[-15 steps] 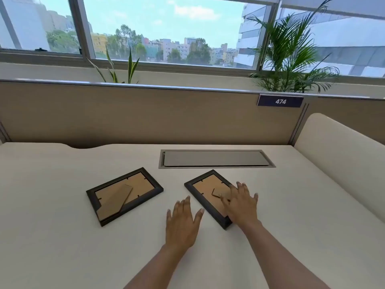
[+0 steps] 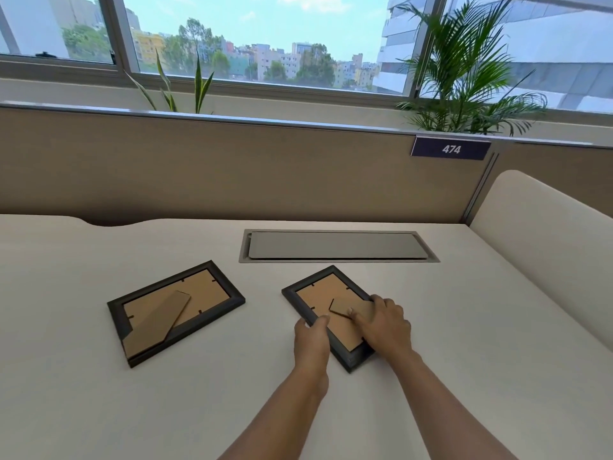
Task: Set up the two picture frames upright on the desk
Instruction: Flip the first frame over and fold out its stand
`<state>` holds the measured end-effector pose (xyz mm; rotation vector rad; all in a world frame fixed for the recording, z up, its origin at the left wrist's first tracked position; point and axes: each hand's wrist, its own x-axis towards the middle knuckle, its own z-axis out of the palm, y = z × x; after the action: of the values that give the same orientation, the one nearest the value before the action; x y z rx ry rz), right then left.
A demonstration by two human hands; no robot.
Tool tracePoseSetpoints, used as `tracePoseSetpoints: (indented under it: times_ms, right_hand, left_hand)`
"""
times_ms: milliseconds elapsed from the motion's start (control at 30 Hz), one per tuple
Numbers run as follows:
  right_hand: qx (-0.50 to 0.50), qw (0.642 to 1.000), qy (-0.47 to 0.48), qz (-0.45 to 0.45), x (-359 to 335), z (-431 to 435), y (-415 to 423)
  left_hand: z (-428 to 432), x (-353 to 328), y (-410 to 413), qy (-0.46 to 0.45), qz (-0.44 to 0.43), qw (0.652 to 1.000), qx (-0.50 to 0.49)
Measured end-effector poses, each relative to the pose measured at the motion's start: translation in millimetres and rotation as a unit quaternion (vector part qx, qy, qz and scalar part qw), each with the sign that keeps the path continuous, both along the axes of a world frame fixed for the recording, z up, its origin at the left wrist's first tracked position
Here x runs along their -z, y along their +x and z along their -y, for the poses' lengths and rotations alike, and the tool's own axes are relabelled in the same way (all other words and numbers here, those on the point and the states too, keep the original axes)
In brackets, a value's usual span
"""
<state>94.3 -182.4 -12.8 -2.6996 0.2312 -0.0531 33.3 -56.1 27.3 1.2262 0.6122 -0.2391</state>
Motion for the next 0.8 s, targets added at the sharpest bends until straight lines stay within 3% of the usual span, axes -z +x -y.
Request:
tracePoseSetpoints:
  times_ms: [267, 400, 567, 700, 800]
  right_hand:
    - [0.029, 0.998, 0.009, 0.05, 12.0, -4.6, -10.3]
    - [0.055, 0.995, 0.033, 0.076, 15.7, -6.6, -16.3]
    - [0.052, 0.99, 0.093, 0.094, 14.0, -10.5, -19.3]
    - [0.019, 0.981, 0.165, 0.096, 5.6, -16.3, -25.8]
    - [-0.005, 0.988, 0.12, 0.1, -10.1, -24.3, -31.0]
  left_hand:
    - [-7.4, 13.5, 13.7, -0.097, -0.023, 0.987, -0.124]
    - [-11.5, 11.9, 14.8, -0.131, -0.031, 0.982, -0.129]
    - [-9.3, 2.7, 17.6, -0.074, -0.019, 0.995, -0.068]
    - [-7.5, 2.2, 12.0, -0.051, 0.05, 0.996, -0.061]
    - [-11.6, -4.9, 2.1, 0.014, 0.135, 0.989, -0.062]
